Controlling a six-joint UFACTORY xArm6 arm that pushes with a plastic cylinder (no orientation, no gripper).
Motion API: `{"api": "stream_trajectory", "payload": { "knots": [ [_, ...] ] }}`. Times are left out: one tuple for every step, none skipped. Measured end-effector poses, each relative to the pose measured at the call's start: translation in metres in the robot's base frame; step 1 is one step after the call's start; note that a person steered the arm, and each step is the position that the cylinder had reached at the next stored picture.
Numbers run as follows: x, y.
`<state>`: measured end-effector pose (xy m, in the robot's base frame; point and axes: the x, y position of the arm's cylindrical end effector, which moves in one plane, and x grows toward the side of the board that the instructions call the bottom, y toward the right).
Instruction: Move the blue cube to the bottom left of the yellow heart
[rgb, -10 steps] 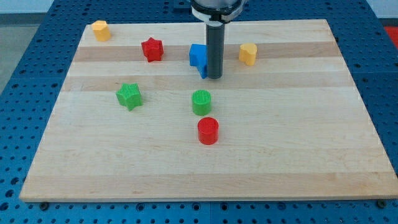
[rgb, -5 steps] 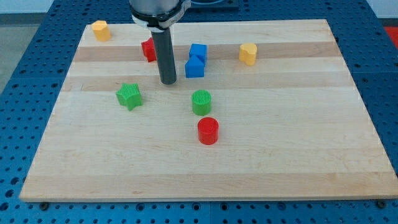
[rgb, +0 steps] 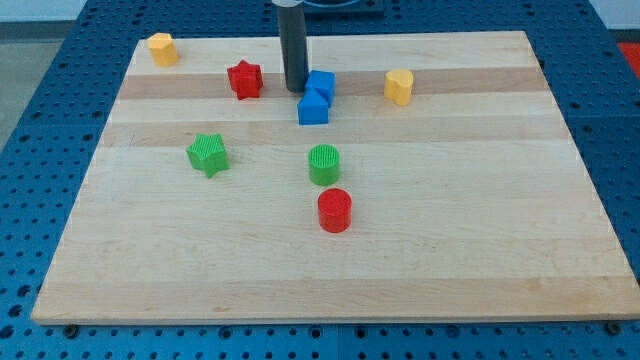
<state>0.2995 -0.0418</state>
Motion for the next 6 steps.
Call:
{"api": "stream_trajectory", "payload": {
  "knots": [
    [0.0, 0.011],
    [0.001, 0.028],
    [0.004, 0.05],
    [0.014, 0.057],
    [0.029, 0.057],
    [0.047, 0.057]
  ]
}}
